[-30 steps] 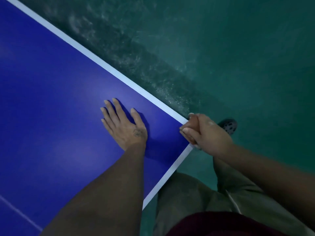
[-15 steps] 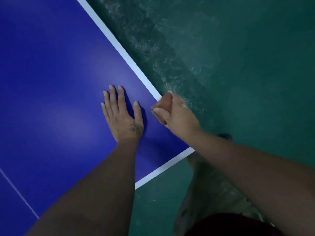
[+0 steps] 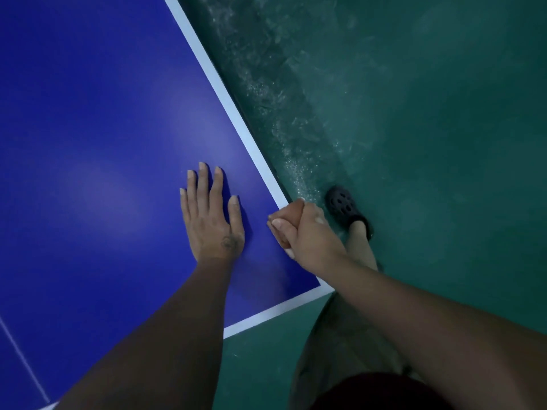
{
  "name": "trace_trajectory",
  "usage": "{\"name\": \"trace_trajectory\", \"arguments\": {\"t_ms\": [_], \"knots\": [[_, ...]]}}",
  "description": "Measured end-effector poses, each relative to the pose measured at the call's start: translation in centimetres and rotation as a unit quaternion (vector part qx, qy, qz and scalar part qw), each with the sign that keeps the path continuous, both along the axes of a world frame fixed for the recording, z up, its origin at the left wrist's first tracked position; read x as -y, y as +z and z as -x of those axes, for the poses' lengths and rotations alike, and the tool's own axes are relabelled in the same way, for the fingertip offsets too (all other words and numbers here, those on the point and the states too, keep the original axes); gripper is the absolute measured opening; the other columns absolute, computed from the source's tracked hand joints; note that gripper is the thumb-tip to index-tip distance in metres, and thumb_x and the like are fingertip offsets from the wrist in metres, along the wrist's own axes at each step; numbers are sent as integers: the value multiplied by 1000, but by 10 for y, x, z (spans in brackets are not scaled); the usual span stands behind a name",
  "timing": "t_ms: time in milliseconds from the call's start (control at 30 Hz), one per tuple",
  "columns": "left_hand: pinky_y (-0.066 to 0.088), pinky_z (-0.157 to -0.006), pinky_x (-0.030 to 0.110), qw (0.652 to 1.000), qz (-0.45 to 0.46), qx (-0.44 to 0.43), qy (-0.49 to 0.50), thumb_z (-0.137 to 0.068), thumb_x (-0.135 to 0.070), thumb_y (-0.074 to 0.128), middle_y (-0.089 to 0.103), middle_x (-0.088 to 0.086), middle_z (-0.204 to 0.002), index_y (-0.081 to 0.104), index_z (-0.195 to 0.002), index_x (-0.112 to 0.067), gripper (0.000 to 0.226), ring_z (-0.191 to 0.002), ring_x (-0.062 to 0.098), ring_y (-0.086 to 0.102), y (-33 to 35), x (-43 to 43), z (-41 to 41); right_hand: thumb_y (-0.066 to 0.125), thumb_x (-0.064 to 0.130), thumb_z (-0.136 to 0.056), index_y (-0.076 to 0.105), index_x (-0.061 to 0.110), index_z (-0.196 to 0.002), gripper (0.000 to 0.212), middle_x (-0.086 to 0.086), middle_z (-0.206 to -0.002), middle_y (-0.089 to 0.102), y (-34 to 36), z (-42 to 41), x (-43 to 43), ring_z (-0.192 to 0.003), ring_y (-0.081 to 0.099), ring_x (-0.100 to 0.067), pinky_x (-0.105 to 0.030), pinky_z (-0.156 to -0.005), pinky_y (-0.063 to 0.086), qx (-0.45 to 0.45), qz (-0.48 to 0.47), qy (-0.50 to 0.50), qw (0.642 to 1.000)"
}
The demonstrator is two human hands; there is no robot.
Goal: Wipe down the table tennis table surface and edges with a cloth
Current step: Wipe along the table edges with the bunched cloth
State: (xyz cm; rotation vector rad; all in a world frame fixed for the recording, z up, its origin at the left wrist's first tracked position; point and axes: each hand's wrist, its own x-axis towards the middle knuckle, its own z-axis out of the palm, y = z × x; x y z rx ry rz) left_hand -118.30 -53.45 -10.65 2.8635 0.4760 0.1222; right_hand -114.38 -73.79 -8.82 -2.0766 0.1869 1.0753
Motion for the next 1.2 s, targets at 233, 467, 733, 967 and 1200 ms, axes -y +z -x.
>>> {"name": "trace_trajectory", "arguments": {"t_ms": [233,467,733,967,1200], "knots": [[16,-136,56,1000,4,-8,8,-116,-36,43,23,4,-181,38,-169,-16,57,-170,28,13,-1,0,0,61,61,-101,44,10,-147,70,-16,-137,62,5,-78,-48,-117,69,-37,-51,-97,60,-48,-32,5,998],[19,-135,60,1000,1,-14,-1,-115,-29,42,25,9,-180,39,-168,-13,56,-168,33,18,-3,-4,1,63,53,-104,30,11,-161,78,-8,-156,47,17,-87,-46,-135,59,-29,-47,-103,58,-61,-53,2,997],[20,-134,60,1000,9,-9,1,-114,-29,39,26,9,-180,38,-169,-15,57,-167,35,21,-4,-3,3,58,55,-106,33,18,-158,69,-1,-144,61,31,-80,-33,-117,64,-1,8,-71,28,-95,0,59,994],[17,-135,58,1000,17,-16,2,-113,-31,39,24,7,-181,37,-170,-17,59,-168,34,21,-10,-3,4,58,68,-100,50,15,-131,62,7,-100,63,3,-164,-105,-83,64,-11,-26,-70,43,-26,5,41,999],[18,-135,58,999,20,-31,7,-112,-32,39,22,7,-181,37,-170,-17,60,-168,33,19,-6,-1,3,59,58,-104,65,10,-98,49,0,-59,68,16,-174,-111,-48,64,-10,-21,-55,51,-15,-78,33,996]]}}
